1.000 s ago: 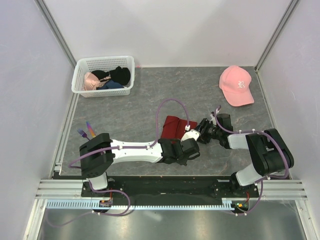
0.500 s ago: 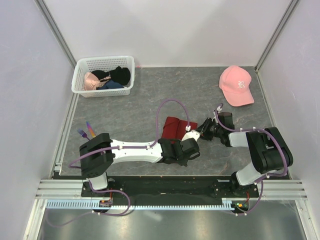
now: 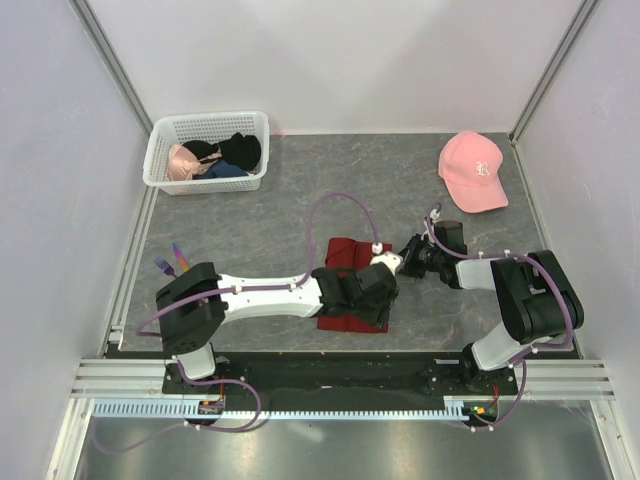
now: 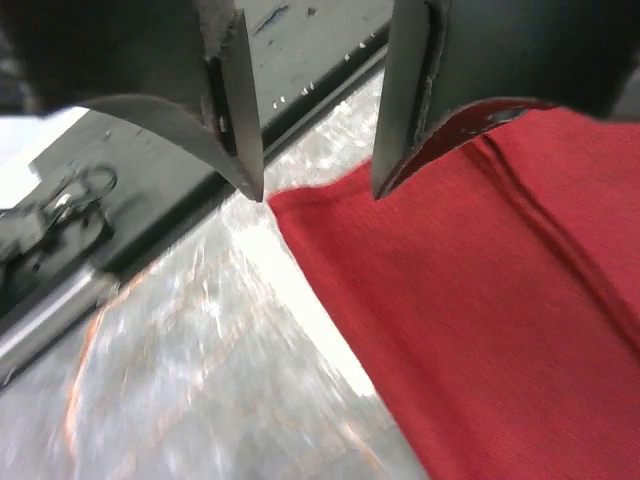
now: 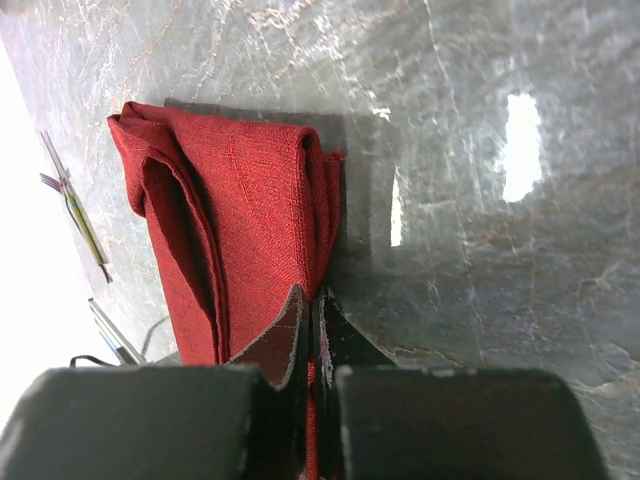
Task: Fold the napkin into a case and place the utensils inside
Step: Pick up the 2/3-rectangle-folded napkin at the center of the board, then fold the 2/3-rectangle-folded napkin at the center of the board.
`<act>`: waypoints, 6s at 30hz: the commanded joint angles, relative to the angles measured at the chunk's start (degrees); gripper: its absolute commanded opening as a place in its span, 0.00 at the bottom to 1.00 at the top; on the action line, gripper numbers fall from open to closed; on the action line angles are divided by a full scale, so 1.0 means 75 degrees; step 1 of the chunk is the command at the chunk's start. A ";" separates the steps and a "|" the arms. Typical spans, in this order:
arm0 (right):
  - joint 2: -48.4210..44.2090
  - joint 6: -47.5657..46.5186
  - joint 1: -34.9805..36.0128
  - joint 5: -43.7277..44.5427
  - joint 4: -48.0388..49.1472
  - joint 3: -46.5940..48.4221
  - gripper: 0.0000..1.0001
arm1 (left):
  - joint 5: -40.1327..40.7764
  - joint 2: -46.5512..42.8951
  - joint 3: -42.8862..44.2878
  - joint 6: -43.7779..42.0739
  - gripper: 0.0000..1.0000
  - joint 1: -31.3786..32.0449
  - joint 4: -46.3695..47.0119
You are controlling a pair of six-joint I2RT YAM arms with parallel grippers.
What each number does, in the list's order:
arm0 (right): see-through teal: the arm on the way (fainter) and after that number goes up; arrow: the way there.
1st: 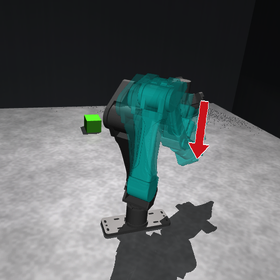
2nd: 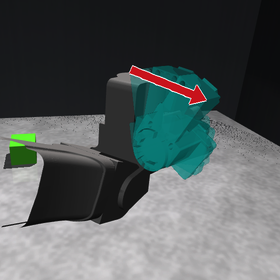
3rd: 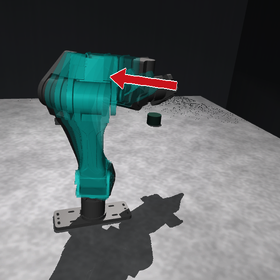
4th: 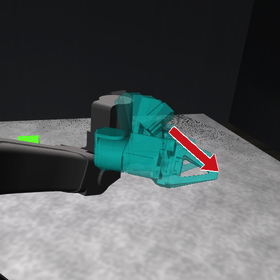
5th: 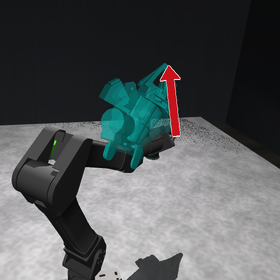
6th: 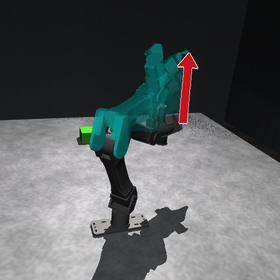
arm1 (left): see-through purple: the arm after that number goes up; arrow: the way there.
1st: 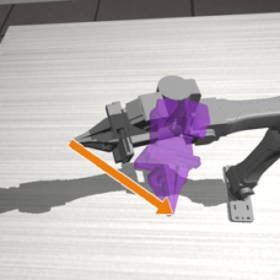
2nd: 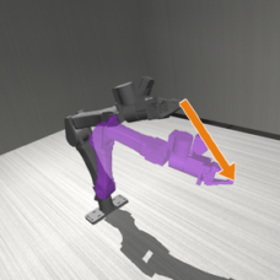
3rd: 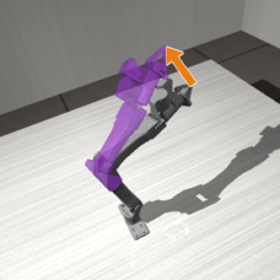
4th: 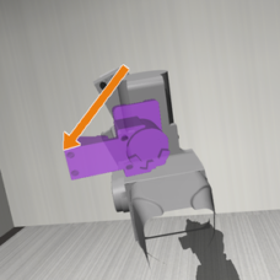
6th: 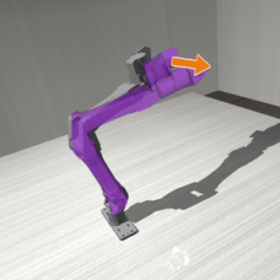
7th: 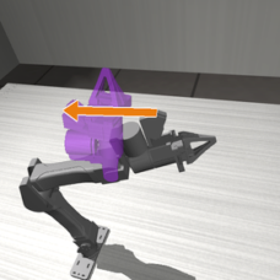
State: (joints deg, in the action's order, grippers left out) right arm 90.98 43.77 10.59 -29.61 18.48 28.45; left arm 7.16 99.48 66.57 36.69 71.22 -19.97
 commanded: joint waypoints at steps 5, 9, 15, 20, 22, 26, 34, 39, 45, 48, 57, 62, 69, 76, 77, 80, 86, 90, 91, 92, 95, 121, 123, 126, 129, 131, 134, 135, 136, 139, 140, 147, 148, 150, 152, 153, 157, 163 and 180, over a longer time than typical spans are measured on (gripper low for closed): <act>0.0116 -0.0398 0.0029 0.0021 0.0091 0.0320 0.00 | -0.1258 -0.1135 -0.0976 0.0335 0.25 -0.2310 0.1266; 0.0092 -0.0433 0.0076 0.0091 -0.0026 0.0379 0.00 | -0.1365 -0.0797 -0.1118 0.0171 0.08 -0.3073 0.1701; -0.0048 -0.0515 0.0205 0.0302 -0.0494 0.0624 0.00 | -0.1201 -0.0011 -0.1024 0.0042 0.02 -0.3554 0.2158; -0.0095 -0.0469 0.0334 0.0397 -0.0776 0.0836 0.00 | -0.1575 0.0703 -0.1012 0.0182 0.02 -0.3578 0.2627; -0.0223 -0.0410 0.0392 0.0396 -0.0800 0.0859 0.00 | -0.1599 0.0856 -0.0989 0.0299 0.02 -0.3578 0.2859; -0.0621 -0.0141 0.0568 0.0502 -0.0916 0.0906 0.00 | -0.1716 0.1091 -0.1070 0.0428 0.02 -0.3578 0.3060; -0.1127 0.0585 0.1201 0.0888 -0.1011 0.1117 0.00 | -0.1950 0.1243 -0.1364 0.0686 0.02 -0.3566 0.3506; -0.0846 0.1183 0.1693 0.1205 -0.0625 0.1188 0.00 | -0.2056 0.1255 -0.1434 0.0792 0.02 -0.3566 0.3658; -0.0424 0.2705 0.2092 0.1497 0.0441 0.1000 0.00 | -0.2173 0.1337 -0.1551 0.0991 0.02 -0.3485 0.3951; -0.0307 0.3362 0.2291 0.1859 0.0829 0.0872 0.00 | -0.2185 0.1349 -0.1668 0.1131 0.02 -0.3449 0.4138; -0.0728 0.4184 0.2350 0.2880 0.0841 0.0332 0.00 | -0.2220 0.0542 -0.1985 0.1167 0.06 -0.3449 0.4022; -0.0693 0.4184 0.2361 0.2951 0.0700 0.0391 0.00 | -0.2232 0.0073 -0.2067 0.1167 0.10 -0.3461 0.3682; -0.0588 0.4160 0.2513 0.2916 0.0723 0.0449 0.00 | -0.2033 -0.0525 -0.2371 0.1027 0.07 -0.3473 0.3366; -0.0518 0.4277 0.2806 0.3127 0.0665 0.0543 0.00 | -0.1904 0.0129 -0.2313 0.0862 0.02 -0.3508 0.3353; -0.0483 0.4335 0.2853 0.3173 0.0665 0.0555 0.00 | -0.1892 0.0316 -0.2290 0.0851 0.02 -0.3496 0.3377; -0.0354 0.4569 0.3041 0.3431 0.0489 0.0672 0.00 | -0.1915 0.0458 -0.2418 0.0979 0.02 -0.3484 0.3810; 0.0021 0.4840 0.3322 0.3771 0.0489 0.0929 0.00 | -0.1833 0.0388 -0.2582 0.1015 0.02 -0.3461 0.4009; 0.0115 0.5027 0.3381 0.3900 0.0558 0.0884 0.00 | -0.1705 -0.0044 -0.2862 0.0991 0.02 -0.3461 0.3975; 0.0127 0.5027 0.3381 0.4086 0.0571 0.0883 0.00 | -0.1670 -0.0278 -0.2922 0.0991 0.02 -0.3461 0.3963; 0.0174 0.5039 0.3381 0.4111 0.0536 0.0894 0.00 | -0.1658 -0.0419 -0.2969 0.0956 0.03 -0.3461 0.3928; 0.0279 0.5004 0.3381 0.4170 0.0478 0.0976 0.00 | -0.1588 -0.0865 -0.3051 0.0874 0.05 -0.3461 0.3648; 0.0830 0.5297 0.3920 0.4803 -0.0061 0.1597 0.00 | -0.1728 -0.0408 -0.3414 0.0851 0.02 -0.3461 0.4174; 0.0947 0.5157 0.3908 0.4779 -0.0038 0.1644 0.00 | -0.1716 -0.0502 -0.3414 0.0827 0.02 -0.3461 0.4034; 0.1134 0.5040 0.3920 0.4744 0.0020 0.1703 0.00 | -0.1669 -0.0830 -0.3426 0.0792 0.06 -0.3473 0.3846; 0.1345 0.4852 0.3920 0.4744 0.0161 0.1773 0.00 | -0.1436 -0.1216 -0.3368 0.0687 0.11 -0.3519 0.3368; 0.1463 0.4641 0.3908 0.4663 0.0454 0.1832 0.00 | -0.1190 -0.1556 -0.3391 0.0582 0.18 -0.3613 0.3237; 0.1545 0.4606 0.3932 0.4674 0.0384 0.1926 0.00 | -0.1083 -0.1862 -0.3380 0.0370 0.34 -0.3683 0.3131; 0.1534 0.4594 0.3932 0.4686 0.0360 0.1937 0.00 | -0.1223 -0.1885 -0.3321 0.0347 0.36 -0.3718 0.3131; 0.1533 0.4582 0.3932 0.4697 0.0302 0.1949 0.00 | -0.1259 -0.1885 -0.3297 0.0382 0.40 -0.3707 0.3143; 0.1522 0.4594 0.3944 0.4639 0.0278 0.1949 0.00 | -0.1411 -0.1745 -0.3192 0.0429 0.65 -0.3707 0.3213; 0.1533 0.4617 0.3932 0.4616 0.0301 0.1938 0.00 | -0.1388 -0.1536 -0.3180 0.0440 0.66 -0.3707 0.3201; 0.1522 0.4641 0.3955 0.4475 0.0348 0.1926 0.00 | -0.1236 -0.0703 -0.2794 0.0406 0.70 -0.3707 0.3213; 0.1522 0.4618 0.3955 0.4452 0.0395 0.1926 0.00 | -0.1212 -0.0632 -0.2782 0.0382 0.70 -0.3707 0.3236; 0.1545 0.4594 0.3955 0.4323 0.0372 0.1949 0.00 | -0.1189 -0.0503 -0.2782 0.0382 0.67 -0.3719 0.3377; 0.1533 0.4547 0.3955 0.4194 0.0372 0.1949 0.00 | -0.1189 -0.0374 -0.2782 0.0393 0.59 -0.3719 0.3400; 0.1499 0.4454 0.3955 0.4101 0.0337 0.1961 0.00 | -0.1177 -0.0362 -0.2851 0.0417 0.53 -0.3719 0.3435; 0.1241 0.3356 0.3920 0.4065 -0.0411 0.2276 0.09 | -0.1154 -0.0561 -0.3168 0.0440 0.39 -0.3719 0.3529; 0.0807 0.1936 0.3511 0.2978 -0.1396 0.2792 0.34 | -0.1154 -0.0702 -0.3391 0.0487 0.22 -0.3719 0.3541; -0.0577 0.1605 0.3650 0.0621 0.0554 0.0148 0.35 | -0.1423 -0.0714 -0.3368 0.0757 0.19 -0.3719 0.3553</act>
State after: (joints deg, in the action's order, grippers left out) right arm 85.89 54.19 36.69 -18.90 12.08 34.92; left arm -3.14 95.09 42.22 41.30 43.44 7.90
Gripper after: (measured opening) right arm 0.409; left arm 0.197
